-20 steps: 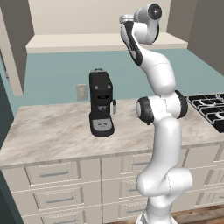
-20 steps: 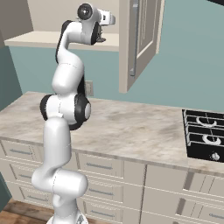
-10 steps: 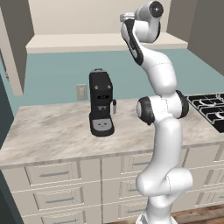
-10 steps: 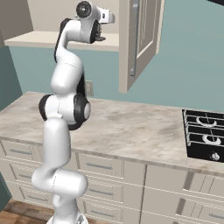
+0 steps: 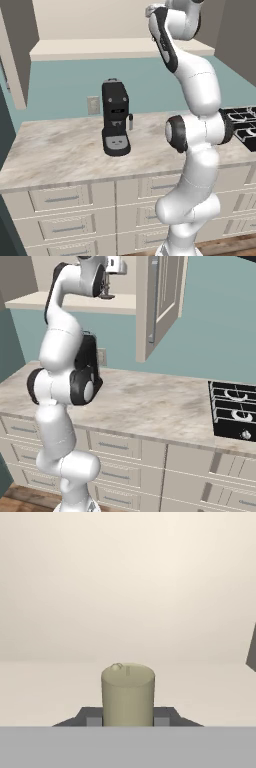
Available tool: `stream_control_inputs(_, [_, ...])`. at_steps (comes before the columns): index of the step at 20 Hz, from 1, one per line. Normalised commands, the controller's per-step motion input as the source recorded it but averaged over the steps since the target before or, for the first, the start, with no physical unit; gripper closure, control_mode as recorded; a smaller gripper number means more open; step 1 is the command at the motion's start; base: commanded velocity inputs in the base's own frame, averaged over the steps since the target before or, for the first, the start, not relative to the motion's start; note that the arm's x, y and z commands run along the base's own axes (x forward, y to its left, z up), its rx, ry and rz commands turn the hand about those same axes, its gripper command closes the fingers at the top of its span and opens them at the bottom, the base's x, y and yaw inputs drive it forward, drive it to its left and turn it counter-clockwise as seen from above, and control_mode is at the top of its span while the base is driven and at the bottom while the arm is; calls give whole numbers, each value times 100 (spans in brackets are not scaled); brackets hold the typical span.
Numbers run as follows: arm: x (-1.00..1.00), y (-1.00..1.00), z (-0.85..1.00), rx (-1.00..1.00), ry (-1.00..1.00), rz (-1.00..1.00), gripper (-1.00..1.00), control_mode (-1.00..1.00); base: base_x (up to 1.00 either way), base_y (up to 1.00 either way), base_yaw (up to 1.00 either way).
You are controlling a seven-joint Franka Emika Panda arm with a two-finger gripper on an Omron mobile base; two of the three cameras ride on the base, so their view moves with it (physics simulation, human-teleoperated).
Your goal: Get the candle and the beer from the cabinet and move them to the dining counter.
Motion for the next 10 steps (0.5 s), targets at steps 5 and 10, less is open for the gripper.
stream_control_inputs(5, [-87,0,-69,-6,-17,0,100,-100,0,0,0])
stream_control_inputs(10, [-92,0,-79,-7,-24,0,100,-100,0,0,0])
